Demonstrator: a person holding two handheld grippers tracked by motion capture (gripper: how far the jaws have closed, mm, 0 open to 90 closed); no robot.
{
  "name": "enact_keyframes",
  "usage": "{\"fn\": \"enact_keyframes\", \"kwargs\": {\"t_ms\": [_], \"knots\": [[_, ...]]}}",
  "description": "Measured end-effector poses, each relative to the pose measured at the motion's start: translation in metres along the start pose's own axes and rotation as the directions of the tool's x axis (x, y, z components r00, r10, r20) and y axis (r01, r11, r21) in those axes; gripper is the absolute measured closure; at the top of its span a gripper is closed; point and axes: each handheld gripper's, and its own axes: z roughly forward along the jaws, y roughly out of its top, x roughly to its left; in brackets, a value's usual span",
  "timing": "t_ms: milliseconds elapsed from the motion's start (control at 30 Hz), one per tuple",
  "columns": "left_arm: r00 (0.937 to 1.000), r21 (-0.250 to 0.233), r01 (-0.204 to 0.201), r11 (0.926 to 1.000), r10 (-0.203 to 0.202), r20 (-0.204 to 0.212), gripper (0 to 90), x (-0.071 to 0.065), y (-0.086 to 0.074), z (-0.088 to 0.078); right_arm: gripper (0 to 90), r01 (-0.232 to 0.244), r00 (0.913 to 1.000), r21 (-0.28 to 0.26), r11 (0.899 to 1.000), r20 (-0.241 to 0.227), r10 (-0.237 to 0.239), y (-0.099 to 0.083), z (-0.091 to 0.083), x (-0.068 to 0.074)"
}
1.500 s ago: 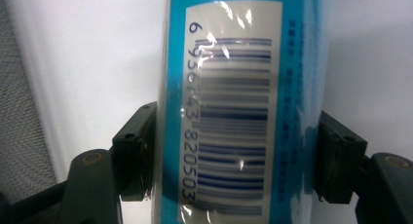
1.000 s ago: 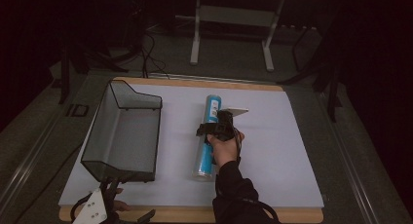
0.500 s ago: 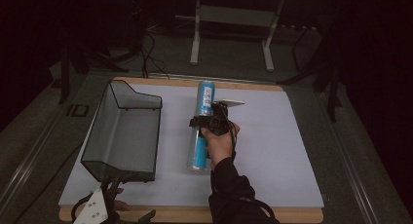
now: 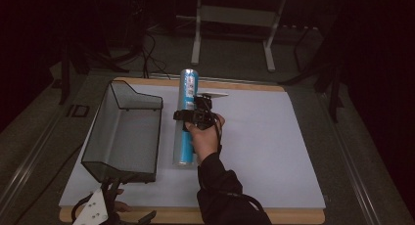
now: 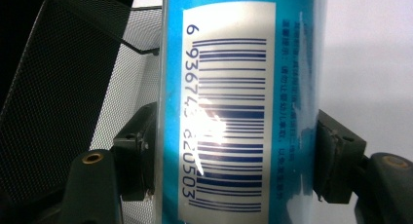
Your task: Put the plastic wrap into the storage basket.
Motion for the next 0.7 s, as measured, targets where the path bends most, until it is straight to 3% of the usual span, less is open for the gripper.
{"fn": "enact_keyframes", "kwargs": {"t_ms": [333,500,633,700], "knots": [[1.0000,-0.007,0.008,0.9999,-0.008,0.006,0.6,0.001,0.000,-0.001,31.3,0.029,0.9993,-0.003,1.000,-0.025,-0.030,0.003,0.014,0.025],[0.9999,-0.013,0.012,0.9998,-0.012,0.008,0.6,0.001,0.000,-0.002,31.4,0.084,0.9962,-0.017,0.996,-0.022,-0.085,0.004,0.023,0.045],[0.9999,-0.015,0.015,0.9998,-0.015,0.008,0.6,0.001,0.001,-0.002,31.4,0.106,0.9937,-0.017,0.994,-0.036,-0.106,0.004,0.031,0.058],[0.9999,-0.015,0.015,0.9998,-0.014,0.009,0.6,0.001,0.001,-0.002,31.4,0.106,0.9937,-0.017,0.994,-0.036,-0.106,0.004,0.031,0.058]]}}
